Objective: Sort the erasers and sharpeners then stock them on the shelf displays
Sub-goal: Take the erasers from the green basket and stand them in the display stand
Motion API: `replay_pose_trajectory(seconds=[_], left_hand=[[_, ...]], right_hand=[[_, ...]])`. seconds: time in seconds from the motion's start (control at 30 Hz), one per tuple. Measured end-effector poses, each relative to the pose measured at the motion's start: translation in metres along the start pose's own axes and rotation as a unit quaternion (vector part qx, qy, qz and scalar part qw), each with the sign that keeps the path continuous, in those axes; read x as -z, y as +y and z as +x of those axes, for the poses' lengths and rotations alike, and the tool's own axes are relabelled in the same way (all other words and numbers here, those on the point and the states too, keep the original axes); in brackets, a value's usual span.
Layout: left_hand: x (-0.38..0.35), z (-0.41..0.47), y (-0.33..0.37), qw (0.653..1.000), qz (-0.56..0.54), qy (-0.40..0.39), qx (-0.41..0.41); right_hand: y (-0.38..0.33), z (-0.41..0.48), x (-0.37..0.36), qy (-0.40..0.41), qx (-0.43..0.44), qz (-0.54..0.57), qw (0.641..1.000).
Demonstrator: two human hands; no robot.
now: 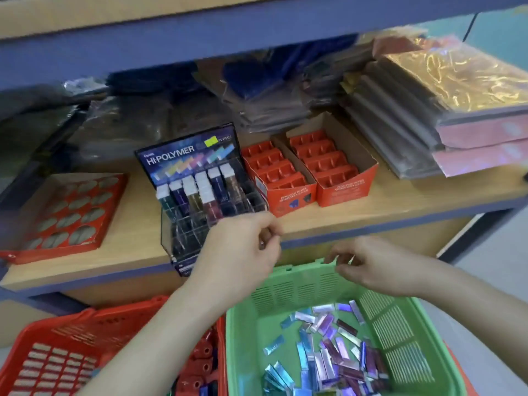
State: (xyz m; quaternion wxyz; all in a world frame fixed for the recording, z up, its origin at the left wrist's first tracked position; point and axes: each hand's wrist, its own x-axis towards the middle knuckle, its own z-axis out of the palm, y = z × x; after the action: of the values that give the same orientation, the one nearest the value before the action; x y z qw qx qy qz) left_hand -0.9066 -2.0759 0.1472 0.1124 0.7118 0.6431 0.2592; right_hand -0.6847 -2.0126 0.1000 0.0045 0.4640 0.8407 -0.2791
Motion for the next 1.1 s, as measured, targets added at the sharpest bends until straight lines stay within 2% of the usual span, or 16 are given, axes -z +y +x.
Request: replay_pose_trajectory(seconds=[0.1, 0.17, 0.3, 0.43, 0.53, 0.63, 0.7, 0.77, 0.87, 1.0, 1.1], left_hand=[[-0.068, -0.035, -0.021, 0.994, 0.018, -0.106, 0.022], [-0.122, -0.053, -0.043, 0.978, 0.024, -0.194, 0.070], [-0.225, -0.087, -0.083, 0.924, 0.031, -0.349, 0.152], [-0.298, -0.111, -0.101, 0.872, 0.071, -0.462, 0.145], [-0.335, -0.126, -0.107, 0.878, 0.048, -0.446, 0.169], [-0.355, -0.127, -0.106, 0.887, -0.056, -0.361, 0.283], [-0.364, -0.123, -0.104, 0.867, -0.116, -0.310, 0.373], [-0.370, -0.121, -0.105, 0.854, -0.117, -0.287, 0.417], [-0.373, -0.120, -0.110, 0.854, -0.078, -0.303, 0.416], [-0.371, -0.124, -0.114, 0.825, -0.094, -0.357, 0.428], [-0.370, -0.129, -0.110, 0.862, -0.015, -0.387, 0.325]], right_hand=[[0.036, -0.004, -0.050, -0.074, -0.050, -0.054, 0.995], [0.059, -0.004, -0.086, -0.114, -0.083, -0.055, 0.988], [0.101, -0.002, -0.157, -0.181, -0.149, -0.057, 0.970], [0.132, 0.007, -0.228, -0.198, -0.191, -0.016, 0.961], [0.146, 0.013, -0.265, -0.172, -0.219, -0.018, 0.960], [0.157, 0.025, -0.289, -0.142, -0.248, 0.015, 0.958], [0.159, 0.032, -0.298, -0.117, -0.272, 0.035, 0.954], [0.157, 0.036, -0.301, -0.123, -0.291, 0.017, 0.949], [0.161, 0.039, -0.299, -0.149, -0.280, -0.024, 0.948], [0.169, 0.040, -0.304, -0.201, -0.274, 0.004, 0.941], [0.165, 0.038, -0.310, -0.198, -0.232, -0.019, 0.952]])
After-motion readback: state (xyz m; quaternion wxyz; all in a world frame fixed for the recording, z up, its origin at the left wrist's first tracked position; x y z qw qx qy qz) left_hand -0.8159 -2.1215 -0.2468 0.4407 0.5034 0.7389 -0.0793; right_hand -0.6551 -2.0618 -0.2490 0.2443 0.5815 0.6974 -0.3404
